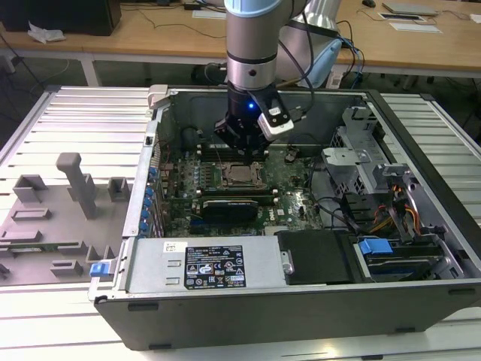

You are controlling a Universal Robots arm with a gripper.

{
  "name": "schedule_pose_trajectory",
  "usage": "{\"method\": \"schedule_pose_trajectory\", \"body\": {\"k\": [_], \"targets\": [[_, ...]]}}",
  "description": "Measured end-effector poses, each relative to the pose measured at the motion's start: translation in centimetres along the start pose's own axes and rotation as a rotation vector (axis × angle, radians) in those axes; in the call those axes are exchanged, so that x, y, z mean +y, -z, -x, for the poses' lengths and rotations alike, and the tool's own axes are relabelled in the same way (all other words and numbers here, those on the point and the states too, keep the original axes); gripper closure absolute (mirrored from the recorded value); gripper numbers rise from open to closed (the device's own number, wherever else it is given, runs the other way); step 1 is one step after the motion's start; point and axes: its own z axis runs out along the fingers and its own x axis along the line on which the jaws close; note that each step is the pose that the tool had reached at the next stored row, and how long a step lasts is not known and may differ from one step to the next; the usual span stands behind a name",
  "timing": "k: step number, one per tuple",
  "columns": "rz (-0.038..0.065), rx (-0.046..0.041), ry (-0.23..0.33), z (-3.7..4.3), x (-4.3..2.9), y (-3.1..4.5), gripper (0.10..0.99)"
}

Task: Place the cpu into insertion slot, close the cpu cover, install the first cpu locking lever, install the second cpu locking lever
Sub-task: 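Close the cpu cover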

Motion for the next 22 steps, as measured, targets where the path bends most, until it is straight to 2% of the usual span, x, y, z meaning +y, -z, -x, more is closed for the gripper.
{"method": "schedule_pose_trajectory", "body": {"k": [4, 5, 6, 7, 8, 12, 19, 22], "targets": [[0.0, 0.0005, 0.0, 0.0, 0.0, 0.0, 0.98], [0.001, 0.0076, 0.0, 0.02, -0.01, -0.02, 0.98], [0.002, 0.0268, 0.0, 0.05, -0.01, -0.03, 0.98], [0.002, 0.0402, -0.001, 0.07, 0.0, -0.04, 0.98], [0.002, 0.0441, -0.001, 0.07, -0.01, -0.04, 0.98], [0.002, 0.0445, -0.001, 0.06, -0.07, -0.05, 0.98], [0.002, 0.0442, 0.011, -0.33, -1.12, -0.02, 0.98], [0.002, 0.043, 0.03, -0.35, -1.25, -0.05, 0.98]]}}
